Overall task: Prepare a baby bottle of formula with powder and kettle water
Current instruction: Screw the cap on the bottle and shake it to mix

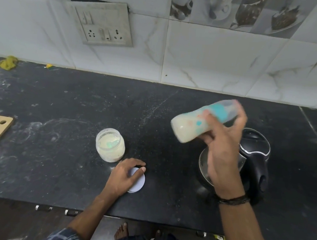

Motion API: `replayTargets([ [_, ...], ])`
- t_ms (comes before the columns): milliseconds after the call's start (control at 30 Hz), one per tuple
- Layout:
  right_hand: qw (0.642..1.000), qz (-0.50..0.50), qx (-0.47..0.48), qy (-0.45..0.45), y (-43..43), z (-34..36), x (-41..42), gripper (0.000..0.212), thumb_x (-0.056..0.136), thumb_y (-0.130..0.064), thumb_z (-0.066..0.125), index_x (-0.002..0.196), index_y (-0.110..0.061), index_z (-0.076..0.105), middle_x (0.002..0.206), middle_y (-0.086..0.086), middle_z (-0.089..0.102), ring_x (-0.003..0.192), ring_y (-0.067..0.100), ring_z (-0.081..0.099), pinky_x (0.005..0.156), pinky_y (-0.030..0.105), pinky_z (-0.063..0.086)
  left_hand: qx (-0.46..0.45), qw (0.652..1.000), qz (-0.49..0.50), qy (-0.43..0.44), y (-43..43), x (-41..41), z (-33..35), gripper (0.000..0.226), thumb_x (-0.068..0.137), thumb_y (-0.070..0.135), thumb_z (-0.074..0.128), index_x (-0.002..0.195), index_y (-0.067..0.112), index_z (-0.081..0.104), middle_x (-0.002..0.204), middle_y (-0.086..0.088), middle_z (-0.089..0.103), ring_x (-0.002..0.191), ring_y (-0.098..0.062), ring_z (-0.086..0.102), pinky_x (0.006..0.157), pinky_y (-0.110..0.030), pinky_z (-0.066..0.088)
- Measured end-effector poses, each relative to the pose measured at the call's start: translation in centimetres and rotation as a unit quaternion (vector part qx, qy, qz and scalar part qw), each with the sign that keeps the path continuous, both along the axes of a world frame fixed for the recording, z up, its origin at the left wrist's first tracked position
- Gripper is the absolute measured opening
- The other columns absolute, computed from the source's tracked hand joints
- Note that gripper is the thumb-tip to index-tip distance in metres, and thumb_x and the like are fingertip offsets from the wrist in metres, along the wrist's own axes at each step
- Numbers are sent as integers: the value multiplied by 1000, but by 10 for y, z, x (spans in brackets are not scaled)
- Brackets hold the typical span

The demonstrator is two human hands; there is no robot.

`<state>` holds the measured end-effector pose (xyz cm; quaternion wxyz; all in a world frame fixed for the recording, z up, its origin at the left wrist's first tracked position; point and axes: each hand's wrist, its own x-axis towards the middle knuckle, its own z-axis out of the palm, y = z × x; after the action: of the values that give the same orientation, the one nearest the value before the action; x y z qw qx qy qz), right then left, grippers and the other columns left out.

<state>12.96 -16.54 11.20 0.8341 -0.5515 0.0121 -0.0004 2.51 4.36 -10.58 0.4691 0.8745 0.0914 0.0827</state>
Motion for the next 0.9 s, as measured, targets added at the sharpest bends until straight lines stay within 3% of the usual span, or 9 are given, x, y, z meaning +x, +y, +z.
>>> replayTargets([
  [100,997,-61,42,-7,1,-1,0,67,94,-10,70,147,-25,31,119,0,62,106,20,71,71,35,60,2,1000,4,3,0,1,0,30,90,53,58,106,34,75,109,29,69,110,2,62,98,-25,46],
  [233,992,95,-84,2,6,-15,-7,71,86,-2,77,140,-32,42,123,9,64,103,25,72,70,39,61,4,1000,1,1,2,0,-3,28,91,51,59,106,34,75,110,29,69,110,3,61,98,-26,47],
  [400,998,-42,30,-30,3,-9,-6,73,94,-7,69,151,-25,27,117,-2,65,102,16,71,73,37,61,9,1000,3,6,0,1,-1,28,91,51,59,107,35,75,110,29,69,110,3,61,97,-23,45],
  [533,984,131,-119,2,7,-23,-4,73,85,-3,79,139,-34,41,120,5,64,103,25,71,67,31,58,6,1000,1,4,2,0,-2,27,90,50,60,106,34,76,110,28,69,110,4,61,96,-22,45],
  [700,999,-34,15,32,2,-20,2,68,91,-11,74,145,-26,35,121,0,62,105,18,72,70,32,60,8,1000,3,7,1,1,-1,32,90,55,57,107,35,75,111,28,69,111,4,61,98,-22,44],
  [833,992,97,-78,32,4,-24,-3,66,88,-6,76,140,-29,41,118,3,66,98,18,73,66,34,60,3,1000,5,6,1,0,-2,31,89,55,58,106,36,75,110,30,69,110,4,61,97,-22,45],
  [900,997,61,-45,5,2,-20,-3,70,89,-3,74,144,-28,38,114,1,68,96,17,72,70,36,60,1,1000,8,8,0,0,-1,31,88,54,58,105,35,75,109,30,69,110,6,60,97,-22,44],
])
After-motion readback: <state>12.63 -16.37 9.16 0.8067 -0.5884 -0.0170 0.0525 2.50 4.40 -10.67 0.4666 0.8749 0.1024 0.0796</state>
